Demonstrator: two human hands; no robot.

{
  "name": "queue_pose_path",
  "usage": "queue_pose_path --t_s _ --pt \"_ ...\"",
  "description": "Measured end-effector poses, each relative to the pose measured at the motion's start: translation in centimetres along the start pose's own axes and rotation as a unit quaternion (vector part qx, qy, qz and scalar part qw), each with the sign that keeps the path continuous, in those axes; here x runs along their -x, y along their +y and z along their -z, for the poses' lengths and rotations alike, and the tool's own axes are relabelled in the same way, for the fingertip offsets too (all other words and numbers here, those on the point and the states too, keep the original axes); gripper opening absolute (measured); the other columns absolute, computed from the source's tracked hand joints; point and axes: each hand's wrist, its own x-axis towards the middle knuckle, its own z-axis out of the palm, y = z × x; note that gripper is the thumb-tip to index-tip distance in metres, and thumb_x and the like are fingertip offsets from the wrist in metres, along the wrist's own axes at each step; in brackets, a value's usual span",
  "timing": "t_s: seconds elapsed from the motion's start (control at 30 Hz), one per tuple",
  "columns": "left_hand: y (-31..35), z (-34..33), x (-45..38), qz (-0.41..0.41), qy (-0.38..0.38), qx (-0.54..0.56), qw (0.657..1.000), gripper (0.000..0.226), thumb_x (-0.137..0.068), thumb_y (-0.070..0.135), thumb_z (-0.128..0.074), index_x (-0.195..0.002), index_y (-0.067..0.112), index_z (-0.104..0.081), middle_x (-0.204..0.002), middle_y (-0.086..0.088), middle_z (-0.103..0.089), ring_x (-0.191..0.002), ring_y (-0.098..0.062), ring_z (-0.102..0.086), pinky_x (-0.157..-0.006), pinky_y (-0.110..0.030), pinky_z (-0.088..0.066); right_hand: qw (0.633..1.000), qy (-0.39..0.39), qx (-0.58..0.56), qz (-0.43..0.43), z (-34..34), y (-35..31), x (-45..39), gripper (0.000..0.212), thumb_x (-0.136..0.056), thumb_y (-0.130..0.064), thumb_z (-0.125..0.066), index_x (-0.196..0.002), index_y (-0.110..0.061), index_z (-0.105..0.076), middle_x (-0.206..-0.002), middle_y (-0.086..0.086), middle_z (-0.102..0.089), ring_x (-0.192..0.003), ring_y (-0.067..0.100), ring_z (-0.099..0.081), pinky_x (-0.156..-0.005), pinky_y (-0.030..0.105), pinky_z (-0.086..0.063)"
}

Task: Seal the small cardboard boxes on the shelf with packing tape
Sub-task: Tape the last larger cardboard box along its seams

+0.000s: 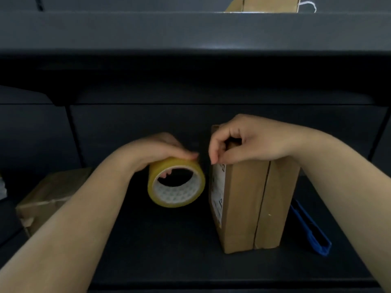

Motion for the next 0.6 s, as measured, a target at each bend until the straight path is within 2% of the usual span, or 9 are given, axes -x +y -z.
queue_pose_path --t_s 0.07,0.13,0.2,0.27,0.33,0.4,0.43,0.5,0.6 --pt "-0.5 -0.7 -0.4 0.026 -0.002 -0.042 0.999 0.039 -0.060 0.062 -0.065 -0.060 0.024 -0.071 -0.045 0.008 -0.060 -0.042 -0.003 -0.056 -0.039 -0.018 -0.042 1.000 0.004 -0.002 0.000 0.1 0.1 0.2 0.017 -0.084 -0.006 -0.061 -0.086 -0.021 -0.069 -0.075 -0.010 -0.061 -0.072 0.005 -0.058 -0.069 0.016 -0.044" --pt "-1.7 -1.1 -0.4 0.004 -0.001 0.000 1.000 0.042 -0.057 0.068 -0.065 -0.061 0.027 -0.072 -0.046 0.008 -0.059 -0.043 -0.004 -0.055 -0.041 -0.019 -0.044 1.000 0.023 -0.021 -0.003 0.1 0.2 0.3 0.019 -0.085 -0.005 -0.059 -0.085 -0.022 -0.068 -0.074 -0.009 -0.061 -0.070 0.003 -0.057 -0.069 0.015 -0.043" --pt "-3.4 -0.8 -0.1 -0.052 -0.037 0.089 0.994 0.042 -0.058 0.069 -0.067 -0.061 0.027 -0.071 -0.046 0.006 -0.057 -0.043 -0.006 -0.054 -0.043 -0.019 -0.045 0.998 0.047 -0.046 -0.009 0.3 0.5 0.5 0.020 -0.086 -0.007 -0.058 -0.083 -0.023 -0.068 -0.074 -0.009 -0.061 -0.070 0.001 -0.056 -0.069 0.012 -0.043" --pt "-5.3 0.0 0.5 -0.107 -0.082 0.208 0.969 0.042 -0.061 0.065 -0.071 -0.063 0.023 -0.070 -0.044 0.002 -0.055 -0.039 -0.009 -0.051 -0.046 -0.021 -0.045 0.998 0.048 -0.049 -0.015 0.4 0.6 0.8 0.019 -0.086 -0.009 -0.058 -0.083 -0.024 -0.070 -0.077 -0.008 -0.064 -0.075 0.003 -0.060 -0.073 0.014 -0.045" --pt "-6.5 0.5 0.9 -0.115 -0.094 0.273 0.950 0.047 -0.061 0.063 -0.073 -0.068 0.017 -0.073 -0.040 0.000 -0.053 -0.036 -0.010 -0.048 -0.045 -0.022 -0.044 0.999 0.028 -0.033 -0.011 0.3 0.5 0.7 0.021 -0.086 -0.010 -0.057 -0.081 -0.026 -0.070 -0.080 -0.010 -0.067 -0.078 0.001 -0.062 -0.074 0.013 -0.045" --pt "-6.5 0.0 0.7 -0.061 -0.073 0.199 0.975 0.053 -0.056 0.066 -0.074 -0.070 0.015 -0.073 -0.042 0.000 -0.053 -0.037 -0.010 -0.050 -0.043 -0.021 -0.044 1.000 0.016 -0.023 -0.014 0.3 0.4 0.5 0.027 -0.085 -0.006 -0.055 -0.079 -0.028 -0.069 -0.081 -0.013 -0.067 -0.080 0.000 -0.062 -0.076 0.012 -0.045" --pt "-6.3 -0.6 0.5 -0.020 -0.056 0.106 0.993 0.056 -0.054 0.069 -0.073 -0.069 0.014 -0.071 -0.046 0.000 -0.056 -0.041 -0.010 -0.053 -0.044 -0.021 -0.045 0.999 0.020 -0.024 -0.019 0.4 0.3 0.5 0.029 -0.084 -0.005 -0.054 -0.078 -0.028 -0.069 -0.082 -0.011 -0.068 -0.081 0.002 -0.062 -0.077 0.015 -0.046" --pt "-5.8 -1.6 0.0 0.044 -0.017 -0.043 0.998 0.061 -0.055 0.071 -0.068 -0.070 0.012 -0.068 -0.058 -0.002 -0.059 -0.053 -0.012 -0.058 -0.054 -0.023 -0.047 0.999 0.036 -0.026 -0.029 0.5 0.5 0.6 0.030 -0.082 -0.003 -0.054 -0.076 -0.030 -0.068 -0.088 -0.006 -0.068 -0.087 0.008 -0.062 -0.082 0.025 -0.047" --pt "-5.5 -2.0 -0.3 0.065 -0.010 -0.079 0.995 0.061 -0.054 0.072 -0.063 -0.065 0.012 -0.068 -0.054 0.002 -0.059 -0.052 -0.011 -0.056 -0.055 -0.024 -0.047 0.994 0.071 -0.025 -0.076 0.4 1.0 0.2 0.022 -0.084 -0.014 -0.056 -0.089 -0.033 -0.064 -0.098 -0.010 -0.063 -0.093 0.000 -0.058 -0.078 0.018 -0.045"
